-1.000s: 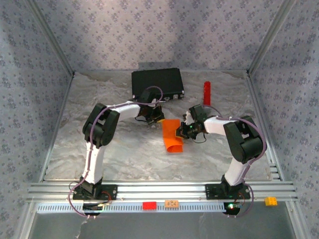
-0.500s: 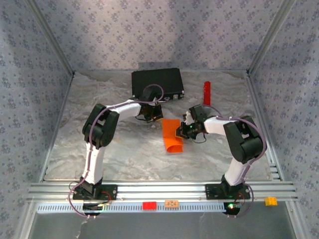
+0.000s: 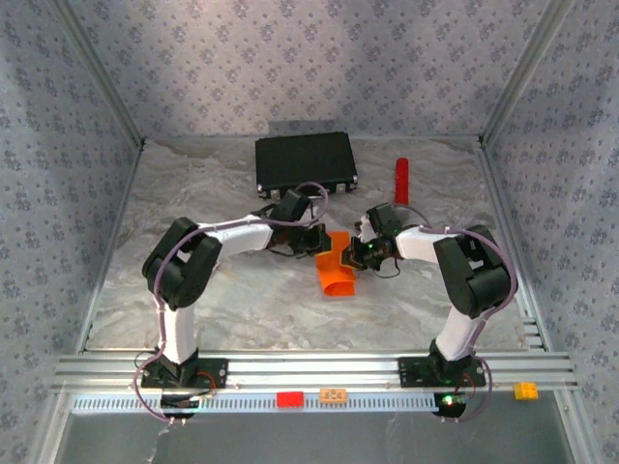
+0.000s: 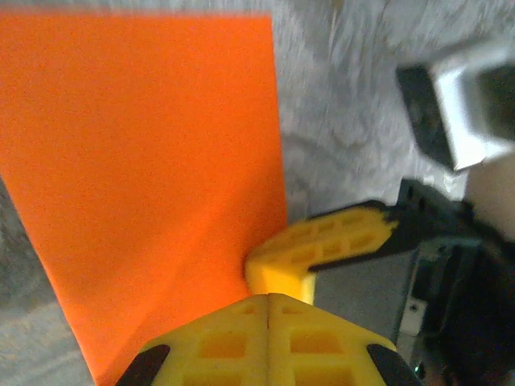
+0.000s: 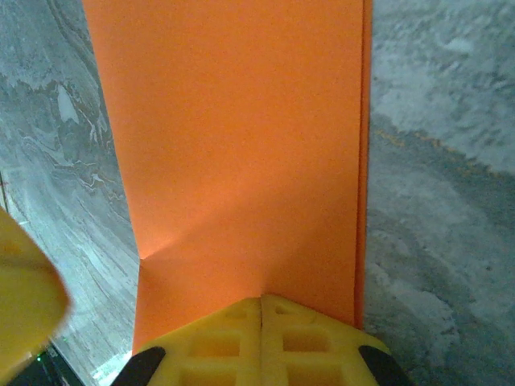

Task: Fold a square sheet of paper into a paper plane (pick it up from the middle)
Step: First fold the square sheet of paper in half at the center of the table.

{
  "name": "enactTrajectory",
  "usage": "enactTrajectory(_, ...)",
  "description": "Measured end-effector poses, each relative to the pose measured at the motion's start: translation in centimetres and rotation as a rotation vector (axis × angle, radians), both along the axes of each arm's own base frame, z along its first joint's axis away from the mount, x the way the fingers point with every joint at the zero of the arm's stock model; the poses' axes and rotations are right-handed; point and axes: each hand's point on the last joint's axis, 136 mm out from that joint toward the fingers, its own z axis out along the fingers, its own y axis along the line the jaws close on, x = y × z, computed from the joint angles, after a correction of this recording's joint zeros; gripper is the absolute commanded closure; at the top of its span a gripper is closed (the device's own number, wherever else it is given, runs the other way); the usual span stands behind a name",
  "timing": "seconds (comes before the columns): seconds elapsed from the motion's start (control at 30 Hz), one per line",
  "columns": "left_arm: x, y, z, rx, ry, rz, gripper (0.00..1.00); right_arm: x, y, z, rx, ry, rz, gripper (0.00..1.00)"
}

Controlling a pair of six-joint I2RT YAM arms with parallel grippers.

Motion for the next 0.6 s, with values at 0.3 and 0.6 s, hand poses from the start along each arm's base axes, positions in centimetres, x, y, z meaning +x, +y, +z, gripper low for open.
enactTrajectory(0.3,-2.1,0.5,-2.8,-0.020,0.106,0.007,0.99,-0.1,-0.1,0.0,-0.006,-0.003,-0.003,1.00)
enactTrajectory(0.6,-3.0,1.4,-4.2,-0.013,0.079,-0.022,1.00,-0.2,-0.2,-0.1,-0.005,-0.008,-0.006,1.00)
